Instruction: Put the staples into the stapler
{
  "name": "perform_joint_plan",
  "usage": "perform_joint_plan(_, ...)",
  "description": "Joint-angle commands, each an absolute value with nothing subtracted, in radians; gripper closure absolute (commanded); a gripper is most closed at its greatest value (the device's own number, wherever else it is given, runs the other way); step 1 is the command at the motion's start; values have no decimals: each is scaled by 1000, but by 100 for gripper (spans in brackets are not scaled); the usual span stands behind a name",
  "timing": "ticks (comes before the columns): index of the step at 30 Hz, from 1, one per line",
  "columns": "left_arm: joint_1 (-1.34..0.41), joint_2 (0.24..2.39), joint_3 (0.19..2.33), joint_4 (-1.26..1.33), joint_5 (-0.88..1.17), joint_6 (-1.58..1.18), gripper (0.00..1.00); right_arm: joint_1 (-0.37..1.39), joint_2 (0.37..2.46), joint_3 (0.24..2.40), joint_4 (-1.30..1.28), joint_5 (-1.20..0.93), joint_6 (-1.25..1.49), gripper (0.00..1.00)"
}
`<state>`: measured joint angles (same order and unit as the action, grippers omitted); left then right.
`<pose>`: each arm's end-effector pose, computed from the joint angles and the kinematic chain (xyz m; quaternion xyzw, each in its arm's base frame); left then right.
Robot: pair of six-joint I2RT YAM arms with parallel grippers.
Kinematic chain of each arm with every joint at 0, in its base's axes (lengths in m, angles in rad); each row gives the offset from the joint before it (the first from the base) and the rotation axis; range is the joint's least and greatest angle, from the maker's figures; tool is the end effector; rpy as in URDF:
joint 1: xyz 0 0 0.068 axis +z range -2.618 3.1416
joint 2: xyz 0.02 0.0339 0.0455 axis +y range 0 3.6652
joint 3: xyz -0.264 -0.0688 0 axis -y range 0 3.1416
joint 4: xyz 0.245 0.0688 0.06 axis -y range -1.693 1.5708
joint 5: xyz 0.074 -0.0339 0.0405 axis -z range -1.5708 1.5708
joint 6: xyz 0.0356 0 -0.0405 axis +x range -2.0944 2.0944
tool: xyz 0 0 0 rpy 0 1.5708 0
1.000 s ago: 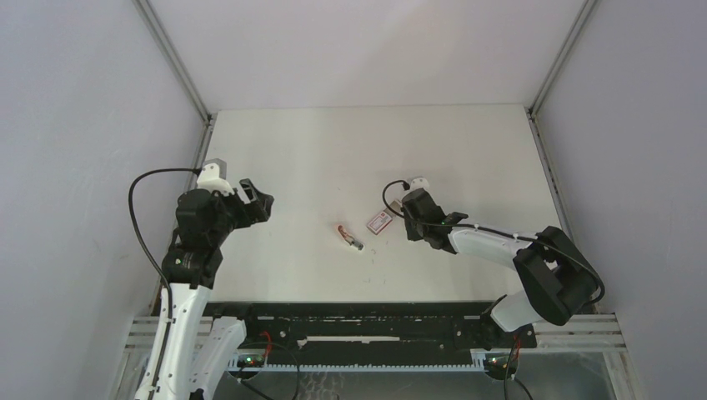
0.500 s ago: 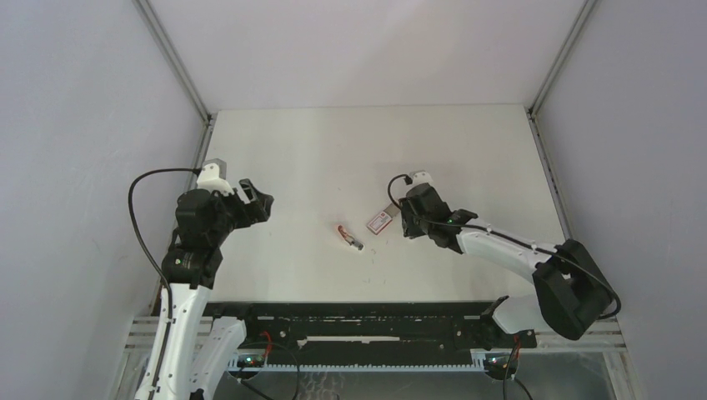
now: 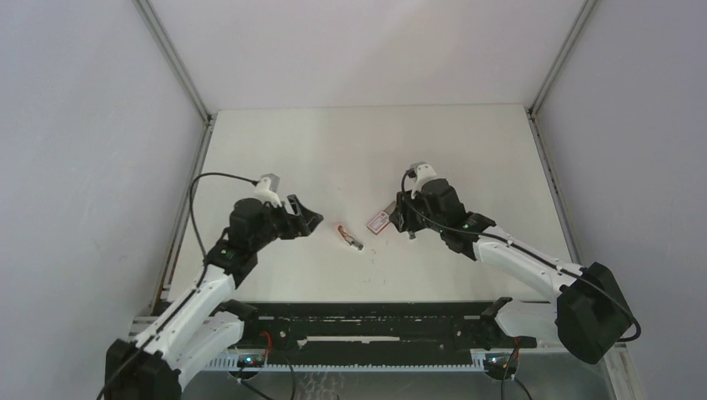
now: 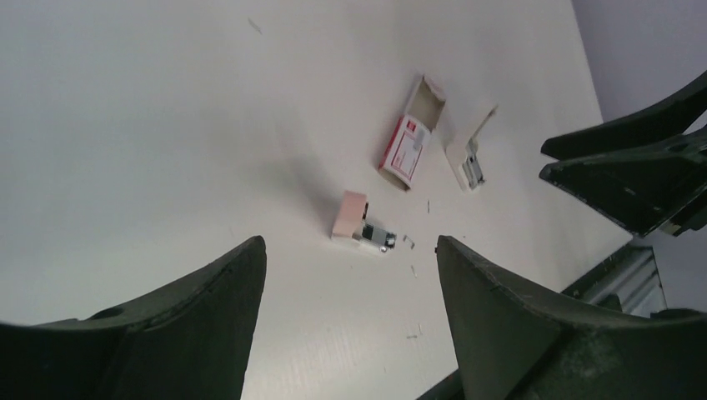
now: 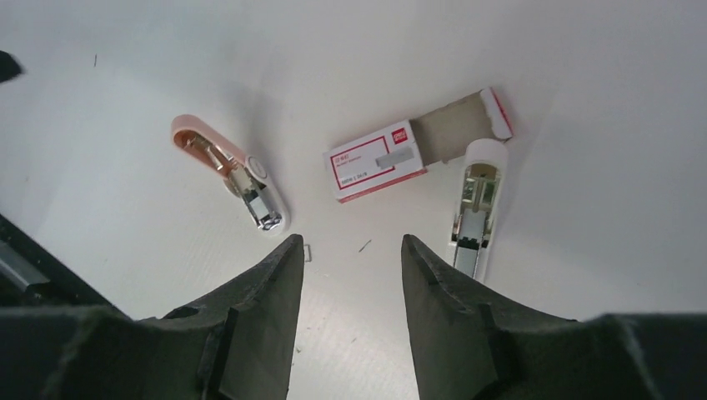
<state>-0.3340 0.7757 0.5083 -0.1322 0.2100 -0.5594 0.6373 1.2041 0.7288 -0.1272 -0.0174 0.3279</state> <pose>0.1713 -0.0673 0.2492 -0.0356 0.8300 -0.3162 0.4580 0.2094 0.1558 0.2391 -0.1404 0.8738 0.2228 0.4087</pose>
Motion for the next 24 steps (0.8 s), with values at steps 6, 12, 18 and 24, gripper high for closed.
perform_joint_plan(6, -425, 1049, 403, 348, 325, -634, 21, 700, 1278, 642, 119, -132, 555, 53)
perform_joint_plan(12, -450, 1188, 423, 405, 335, -600, 22, 761, 1417, 641, 256, -155, 632, 51)
perform_joint_plan(18, -477, 1302, 454, 415, 343, -595, 23, 772, 1534, 657, 336, -182, 687, 50)
perform_joint_plan(24, -517, 1327, 461, 423, 323, -584, 24, 786, 1606, 671, 339, -192, 705, 51)
